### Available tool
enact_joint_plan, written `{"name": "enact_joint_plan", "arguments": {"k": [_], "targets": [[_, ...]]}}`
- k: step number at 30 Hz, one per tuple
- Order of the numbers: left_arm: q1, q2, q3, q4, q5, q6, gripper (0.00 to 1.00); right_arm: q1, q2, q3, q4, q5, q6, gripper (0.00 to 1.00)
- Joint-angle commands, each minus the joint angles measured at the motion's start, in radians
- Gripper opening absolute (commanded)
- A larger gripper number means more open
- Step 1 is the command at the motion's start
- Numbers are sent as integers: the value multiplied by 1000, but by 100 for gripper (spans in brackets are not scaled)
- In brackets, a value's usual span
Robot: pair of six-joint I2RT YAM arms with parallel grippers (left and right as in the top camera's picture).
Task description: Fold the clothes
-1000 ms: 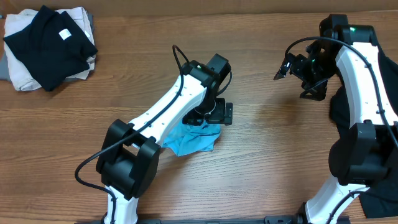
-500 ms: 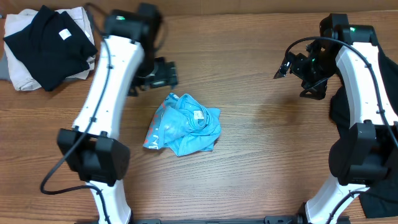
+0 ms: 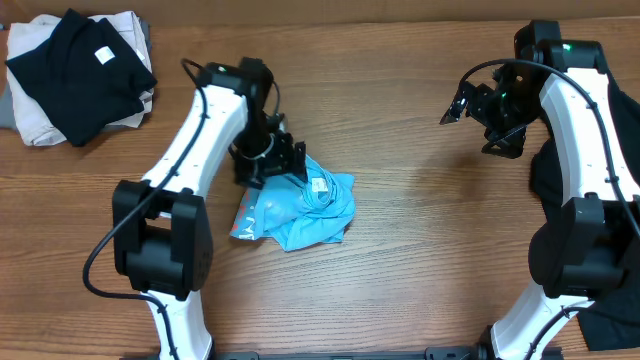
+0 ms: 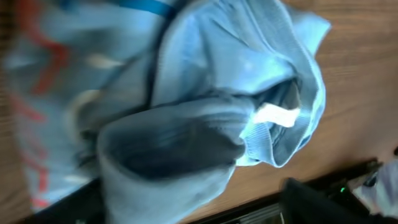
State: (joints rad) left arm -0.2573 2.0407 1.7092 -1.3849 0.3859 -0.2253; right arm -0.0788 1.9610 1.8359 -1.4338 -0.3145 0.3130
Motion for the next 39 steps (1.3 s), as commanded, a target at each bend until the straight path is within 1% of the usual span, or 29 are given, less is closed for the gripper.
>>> {"name": "enact_joint_plan", "arguments": {"k": [1,3,4,5,6,10,14,22,23,24,25,26,29,32,35,39], "targets": [[-17,-6,-39,20,53,27,59,-1,-22,15,0,0,-7,100],[-21,-6,-48,21,53,27,41,-1,-22,15,0,0,-7,100],[-23,-6,-50,21,53,27,28,-1,-22,15,0,0,-7,100],[-24,-6,-51,21,53,27,11,-1,-22,15,0,0,-7,100],[-25,-6,-51,20,57,26,4,-1,-22,15,0,0,-7,100],[-39,-6,-50,17,116,24,4,-1,-22,15,-1,0,-7,100],[-97,-6,-50,-3,166,23,4,-1,-22,15,0,0,-7,100],[-296,-6,-52,-31,163,15,4,-1,-22,15,14,0,-6,100],[-319,-6,-52,-27,158,9,12,-1,-22,15,16,0,-6,100],[-339,-6,-52,-25,150,4,36,-1,-22,15,18,0,-6,100],[-354,-6,-52,-21,137,0,71,-1,-22,15,18,0,-6,100],[-365,-6,-51,-14,129,0,77,-1,-22,15,18,0,-6,100],[-372,-6,-51,5,130,0,78,-1,-22,15,18,0,-6,100],[-355,-6,-36,5,127,16,75,-1,-22,15,18,0,-6,100],[-308,-6,13,-15,128,43,74,-1,-22,15,18,0,-6,100],[-246,-8,89,-41,128,76,74,-1,-22,15,18,0,-6,100]]}}
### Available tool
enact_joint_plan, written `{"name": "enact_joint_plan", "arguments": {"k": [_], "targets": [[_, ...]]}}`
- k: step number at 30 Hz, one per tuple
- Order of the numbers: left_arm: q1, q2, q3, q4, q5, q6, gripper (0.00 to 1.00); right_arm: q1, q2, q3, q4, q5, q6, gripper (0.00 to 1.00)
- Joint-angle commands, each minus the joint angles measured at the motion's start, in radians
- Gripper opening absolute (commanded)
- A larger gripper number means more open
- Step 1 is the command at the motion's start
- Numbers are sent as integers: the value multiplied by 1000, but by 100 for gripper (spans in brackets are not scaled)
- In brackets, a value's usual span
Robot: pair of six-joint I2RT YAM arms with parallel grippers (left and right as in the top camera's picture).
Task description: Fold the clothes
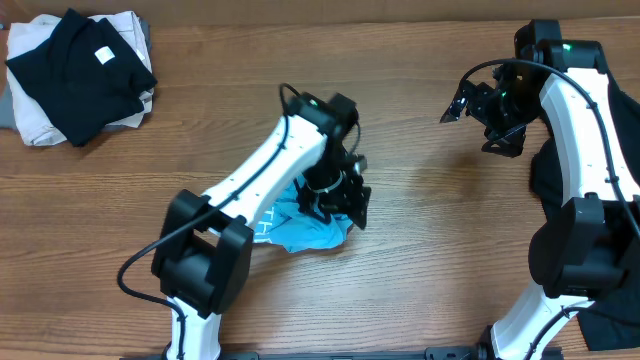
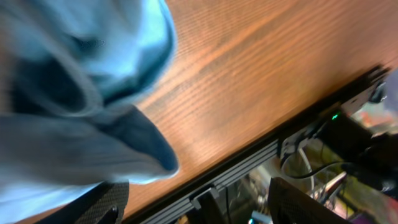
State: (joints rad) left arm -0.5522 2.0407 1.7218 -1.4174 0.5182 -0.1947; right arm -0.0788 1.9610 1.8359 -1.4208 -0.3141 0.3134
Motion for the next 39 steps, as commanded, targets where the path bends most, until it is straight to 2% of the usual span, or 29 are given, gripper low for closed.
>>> {"name": "enact_joint_plan", "arguments": {"k": [1,7,11,13,14,15,21,27,39], "targets": [[66,-8,96,-19,-4,50,74,-1,-22,15,5,0,-7,100],[146,-8,140,-68,-40,43,75,-1,-21,15,5,0,-7,100],[208,-8,139,-95,-293,-133,76,-1,-22,15,6,0,-7,100],[245,-8,137,-101,-354,-168,78,-1,-22,15,7,0,-7,100],[266,-8,134,-101,-366,-169,83,-1,-22,15,6,0,-7,100],[286,-8,130,-101,-365,-169,87,-1,-22,15,6,0,-7,100],[352,-7,62,-61,-342,-122,83,-1,-22,15,18,0,-7,100],[332,-6,-36,82,-257,-43,81,-1,-21,15,24,0,-7,100],[270,-2,-64,181,-212,-26,83,-1,-21,15,20,0,-7,100]]}}
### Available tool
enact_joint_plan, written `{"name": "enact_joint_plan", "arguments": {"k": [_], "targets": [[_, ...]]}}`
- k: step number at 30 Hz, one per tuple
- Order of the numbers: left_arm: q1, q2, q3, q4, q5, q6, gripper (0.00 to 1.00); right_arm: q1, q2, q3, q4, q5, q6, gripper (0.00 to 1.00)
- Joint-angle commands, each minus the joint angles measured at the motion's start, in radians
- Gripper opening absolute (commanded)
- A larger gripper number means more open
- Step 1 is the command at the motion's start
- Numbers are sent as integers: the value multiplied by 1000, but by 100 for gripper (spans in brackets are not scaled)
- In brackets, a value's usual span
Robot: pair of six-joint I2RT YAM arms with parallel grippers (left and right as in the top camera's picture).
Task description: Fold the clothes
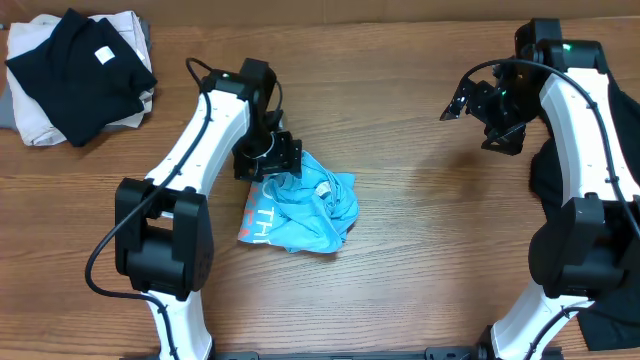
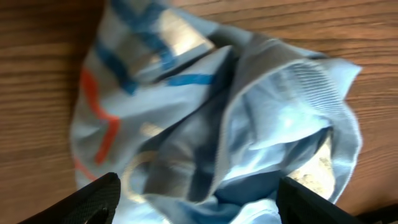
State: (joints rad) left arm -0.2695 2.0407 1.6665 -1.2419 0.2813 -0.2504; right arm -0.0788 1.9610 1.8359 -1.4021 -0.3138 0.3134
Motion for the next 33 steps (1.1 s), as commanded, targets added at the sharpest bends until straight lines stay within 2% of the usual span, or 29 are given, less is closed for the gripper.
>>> {"name": "enact_joint_plan", "arguments": {"k": [1,5,11,13,15,16,27,33], "targets": [[-16,0,-9,7,21,29,83,-1,-22,15,1,-1,-7,100],[-21,28,-11,13,15,30,82,-1,-22,15,-3,-1,-7,100],[-24,80,-11,5,27,50,65,-1,-22,15,-3,0,-7,100],[-27,87,-11,11,26,49,45,-1,-21,15,-2,0,-7,100],[-31,87,-10,17,27,49,15,-1,-21,15,-2,-1,-7,100],[-32,87,-7,17,27,48,4,-1,-22,15,-2,0,-7,100],[-38,84,128,-63,35,44,4,-1,-21,15,-1,0,-7,100],[-77,85,133,-17,108,34,7,-1,-21,15,5,-1,-7,100]]}}
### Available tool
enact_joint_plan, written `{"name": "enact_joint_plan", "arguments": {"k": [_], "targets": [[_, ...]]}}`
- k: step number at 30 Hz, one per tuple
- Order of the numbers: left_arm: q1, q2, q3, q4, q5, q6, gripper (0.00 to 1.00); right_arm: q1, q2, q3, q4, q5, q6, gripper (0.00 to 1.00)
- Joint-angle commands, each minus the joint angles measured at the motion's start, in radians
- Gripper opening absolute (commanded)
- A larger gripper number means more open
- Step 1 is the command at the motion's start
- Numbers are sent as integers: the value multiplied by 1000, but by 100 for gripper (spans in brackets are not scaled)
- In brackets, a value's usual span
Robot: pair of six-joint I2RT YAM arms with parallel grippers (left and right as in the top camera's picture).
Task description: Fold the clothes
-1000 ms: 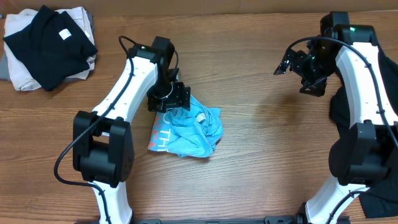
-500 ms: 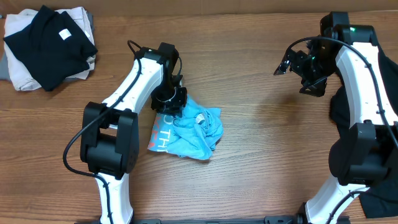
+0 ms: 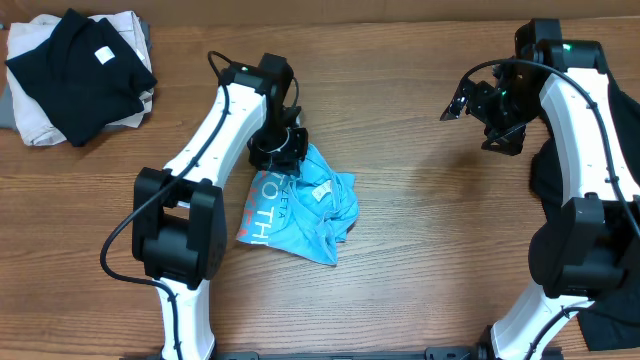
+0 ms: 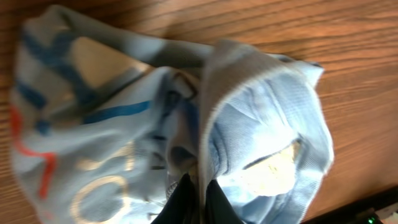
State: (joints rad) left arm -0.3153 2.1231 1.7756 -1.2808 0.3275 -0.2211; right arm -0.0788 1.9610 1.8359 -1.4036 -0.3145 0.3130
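Note:
A crumpled light blue T-shirt (image 3: 300,208) with white, blue and orange print lies in a heap at mid-table. My left gripper (image 3: 278,152) sits at the heap's upper left edge, shut on a fold of the shirt. In the left wrist view the blue T-shirt (image 4: 124,124) fills the frame and the fingers (image 4: 186,205) pinch a ridge of fabric near the ribbed collar. My right gripper (image 3: 452,110) hangs above the bare table at the right, jaws apart, holding nothing.
A stack of folded clothes (image 3: 75,75), black on top of beige, lies at the far left corner. Dark cloth (image 3: 545,175) hangs off the table's right edge by the right arm's base. Wooden table (image 3: 420,250) stretches around the heap.
My left gripper was open above the shirt's upper left; now it is shut on a fold near the collar. The shirt has spread a little, showing more print. The right arm is unchanged.
First my left gripper was at the heap's upper left, close on the fabric. Then the arm was stretched over the heap's right side. Then it was back at the upper left, open above the shirt. Now it pinches a fold there.

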Motion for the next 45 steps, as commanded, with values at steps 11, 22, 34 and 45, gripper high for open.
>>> {"name": "enact_joint_plan", "arguments": {"k": [11,22,34,45], "targets": [[-159,16,14,199,55,-98,19,-1,-21,15,-2,0,-7,100],[-230,51,40,200,57,-93,14,-1,-21,15,-5,0,-7,100],[-158,-21,365,-269,-106,-55,55,-1,-21,15,4,0,-7,100],[-217,-18,146,-376,-83,-71,67,-1,-21,6,13,0,-7,100]]}}
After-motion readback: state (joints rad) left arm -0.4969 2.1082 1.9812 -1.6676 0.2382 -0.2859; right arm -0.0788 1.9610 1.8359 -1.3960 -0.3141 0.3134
